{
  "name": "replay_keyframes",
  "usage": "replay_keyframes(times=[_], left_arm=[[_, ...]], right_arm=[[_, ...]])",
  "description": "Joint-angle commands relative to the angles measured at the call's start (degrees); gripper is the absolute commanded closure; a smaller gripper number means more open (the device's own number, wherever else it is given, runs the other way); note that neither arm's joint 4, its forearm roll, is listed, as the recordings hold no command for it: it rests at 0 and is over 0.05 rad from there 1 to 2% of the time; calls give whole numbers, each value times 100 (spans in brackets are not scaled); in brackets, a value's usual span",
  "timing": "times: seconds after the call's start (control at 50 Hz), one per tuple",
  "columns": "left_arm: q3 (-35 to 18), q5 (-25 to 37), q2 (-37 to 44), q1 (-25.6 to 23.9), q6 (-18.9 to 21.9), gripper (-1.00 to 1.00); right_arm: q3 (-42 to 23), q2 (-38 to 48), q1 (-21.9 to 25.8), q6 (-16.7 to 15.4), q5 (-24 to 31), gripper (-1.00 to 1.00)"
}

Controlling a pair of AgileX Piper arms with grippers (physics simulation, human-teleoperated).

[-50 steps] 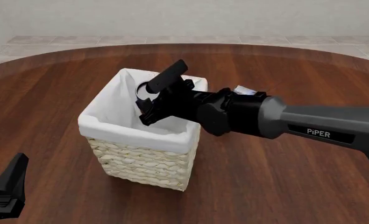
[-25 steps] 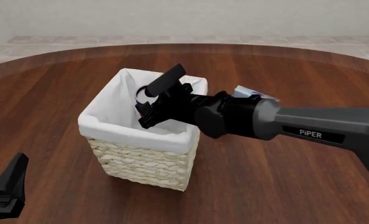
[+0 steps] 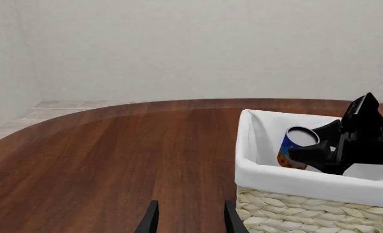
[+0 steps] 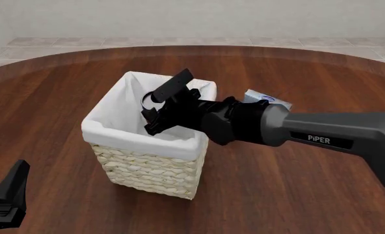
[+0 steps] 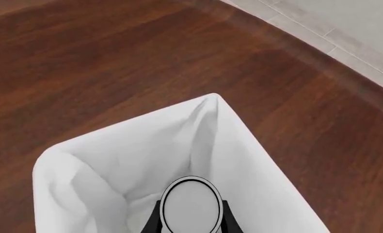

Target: Pick up the alphabet soup and put it in the basket.

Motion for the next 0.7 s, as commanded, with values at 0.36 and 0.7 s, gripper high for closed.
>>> replay_keyframes(times=[0.36,0.7], left_arm=[[0,0,1,0,0,-100],[0,0,0,0,-1,-100]], right_arm=[[-32,-38,29,218,-27,-100],[-71,-66,-19,274,4,-100]])
